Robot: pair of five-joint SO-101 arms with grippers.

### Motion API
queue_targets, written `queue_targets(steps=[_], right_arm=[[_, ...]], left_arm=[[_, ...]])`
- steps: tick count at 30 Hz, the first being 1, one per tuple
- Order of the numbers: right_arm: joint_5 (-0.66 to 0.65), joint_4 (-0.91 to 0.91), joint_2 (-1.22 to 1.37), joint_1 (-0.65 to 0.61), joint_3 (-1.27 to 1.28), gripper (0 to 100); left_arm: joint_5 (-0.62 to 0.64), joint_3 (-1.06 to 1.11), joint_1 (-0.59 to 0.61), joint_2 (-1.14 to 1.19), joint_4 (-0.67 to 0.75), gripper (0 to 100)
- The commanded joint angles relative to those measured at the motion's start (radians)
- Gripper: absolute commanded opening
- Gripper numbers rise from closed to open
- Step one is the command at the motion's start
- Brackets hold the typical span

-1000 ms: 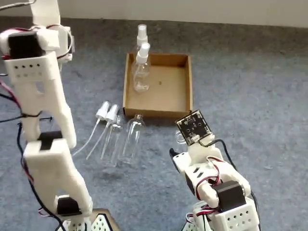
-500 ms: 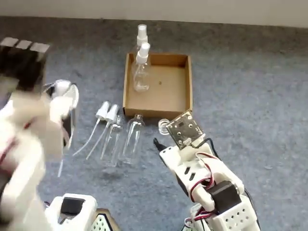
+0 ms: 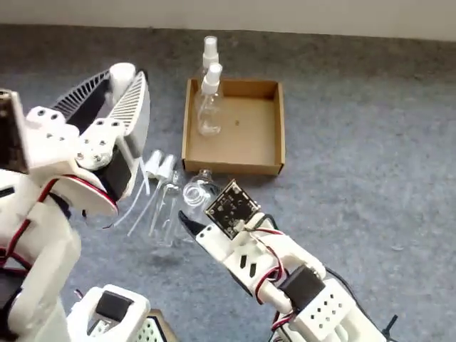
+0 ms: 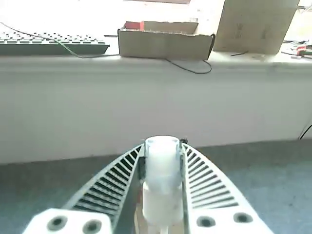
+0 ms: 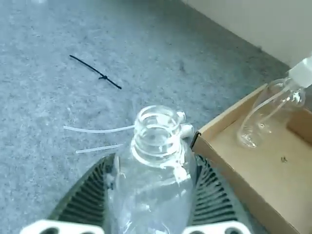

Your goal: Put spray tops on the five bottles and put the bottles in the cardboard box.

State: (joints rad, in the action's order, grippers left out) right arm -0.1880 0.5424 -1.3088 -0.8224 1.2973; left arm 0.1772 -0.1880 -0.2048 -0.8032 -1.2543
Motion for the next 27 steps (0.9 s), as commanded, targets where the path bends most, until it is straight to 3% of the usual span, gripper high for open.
queue_targets(steps=[1, 5, 10, 16, 24, 27], right_arm=[[0.005, -0.027, 0.004, -0.01, -0.001, 0.4], [0.005, -0.045, 0.002, -0.013, 0.005, 0.4], [0.005, -0.2, -0.107, -0.067, 0.091, 0.4], [0.005, -0.188, -0.269, -0.091, 0.199, 0.4], [0.011, -0.131, -0.28, -0.091, 0.199, 0.4], [0.011, -0.13, -0.28, -0.088, 0.199, 0.4]], left_arm=[[0.008, 0.105, -0.021, -0.002, 0.155, 0], [0.011, 0.153, -0.016, -0.004, 0.187, 0], [0.014, 0.17, -0.021, -0.076, 0.186, 0], [0.015, 0.294, -0.022, -0.209, 0.204, 0], [0.015, 0.47, -0.188, -0.278, 0.345, 0], [0.015, 0.506, -0.191, -0.277, 0.356, 0]])
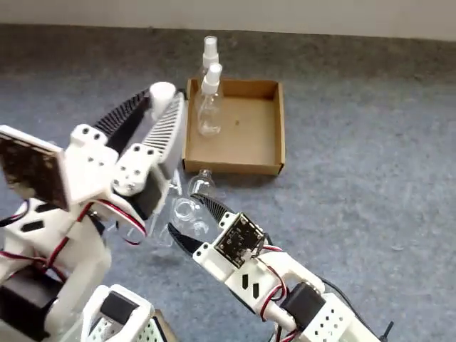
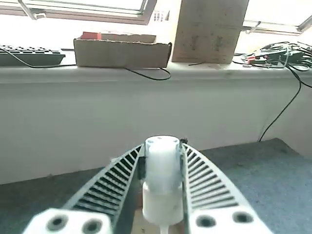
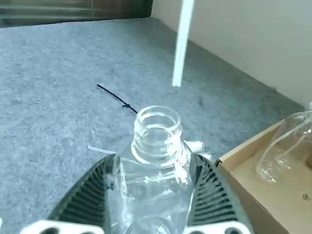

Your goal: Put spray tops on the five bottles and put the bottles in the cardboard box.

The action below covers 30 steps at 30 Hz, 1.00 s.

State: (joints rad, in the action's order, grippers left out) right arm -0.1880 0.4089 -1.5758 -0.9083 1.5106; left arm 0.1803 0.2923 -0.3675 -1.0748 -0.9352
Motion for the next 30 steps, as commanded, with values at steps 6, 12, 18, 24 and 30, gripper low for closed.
queue_targets(steps=[6, 12, 18, 24, 30], right_arm=[[0.011, 0.004, -0.015, 0.001, -0.013, 0.4], [0.011, 0.042, -0.016, 0.001, -0.013, 0.4], [0.011, 0.041, -0.015, 0.001, -0.013, 0.4], [0.011, 0.041, -0.015, 0.001, -0.01, 0.4], [0.011, 0.039, -0.015, 0.001, -0.005, 0.4]], left_arm=[[0.008, 0.111, -0.027, -0.012, 0.037, 0], [0.011, 0.188, 0.061, -0.013, 0.037, 0], [0.012, 0.185, 0.09, -0.076, 0.038, 0], [0.014, 0.166, 0.053, -0.136, 0.081, 0], [0.13, 0.064, 0.008, -0.139, 0.028, 0]])
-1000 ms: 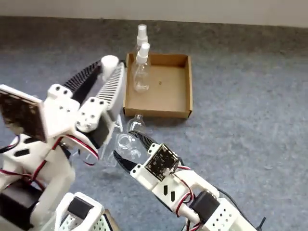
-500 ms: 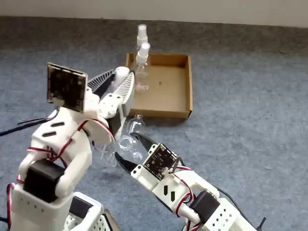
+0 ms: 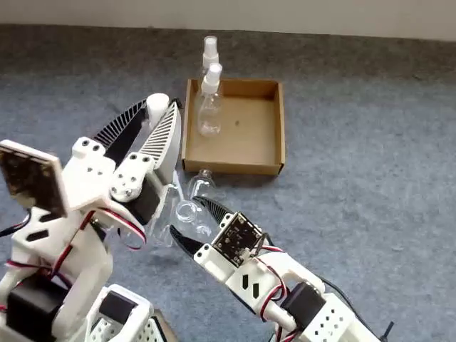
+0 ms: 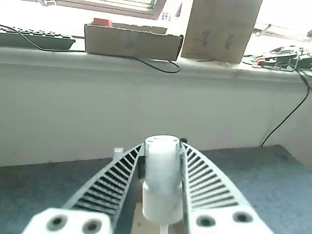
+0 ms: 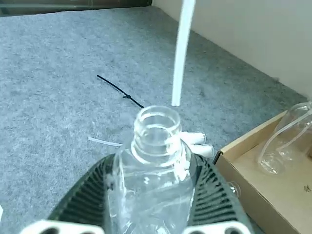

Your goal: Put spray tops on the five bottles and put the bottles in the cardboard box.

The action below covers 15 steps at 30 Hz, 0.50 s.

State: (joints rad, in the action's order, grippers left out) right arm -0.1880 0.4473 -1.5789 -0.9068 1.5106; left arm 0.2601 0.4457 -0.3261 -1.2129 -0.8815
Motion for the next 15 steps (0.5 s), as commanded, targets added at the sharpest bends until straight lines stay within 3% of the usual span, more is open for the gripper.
queue_targets(steps=[1, 15], right_arm=[[0.011, 0.001, -0.012, -0.001, -0.005, 0.4], [0.011, 0.001, -0.013, -0.001, -0.005, 0.4]], left_arm=[[0.051, -0.099, -0.036, -0.001, -0.037, 0], [0.048, -0.099, -0.016, -0.008, -0.175, 0]])
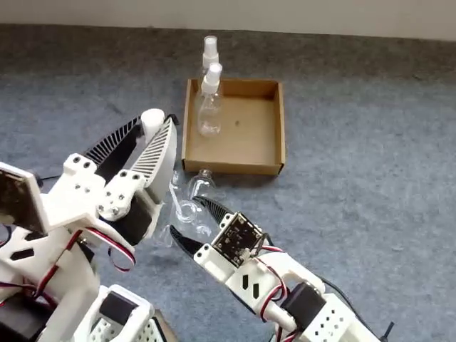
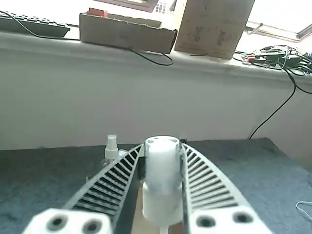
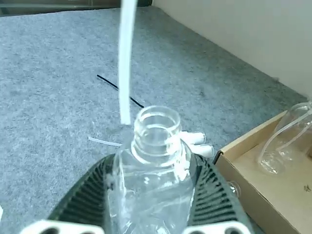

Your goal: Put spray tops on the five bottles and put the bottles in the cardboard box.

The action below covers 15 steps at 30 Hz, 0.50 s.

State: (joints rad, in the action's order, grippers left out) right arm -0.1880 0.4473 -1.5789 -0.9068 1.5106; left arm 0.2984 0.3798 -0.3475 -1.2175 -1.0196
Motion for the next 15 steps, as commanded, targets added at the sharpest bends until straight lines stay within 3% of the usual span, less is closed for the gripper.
queue_targets(steps=[1, 6, 15], right_arm=[[0.011, 0.001, -0.013, -0.001, -0.005, 0.4], [0.011, 0.004, -0.016, -0.001, -0.005, 0.4], [0.011, 0.005, -0.019, -0.001, -0.005, 0.4]], left_arm=[[0.009, -0.028, 0.013, -0.004, -0.035, 0], [0.009, 0.044, 0.018, -0.004, -0.032, 0], [0.003, 0.091, 0.019, 0.002, 0.109, 0]])
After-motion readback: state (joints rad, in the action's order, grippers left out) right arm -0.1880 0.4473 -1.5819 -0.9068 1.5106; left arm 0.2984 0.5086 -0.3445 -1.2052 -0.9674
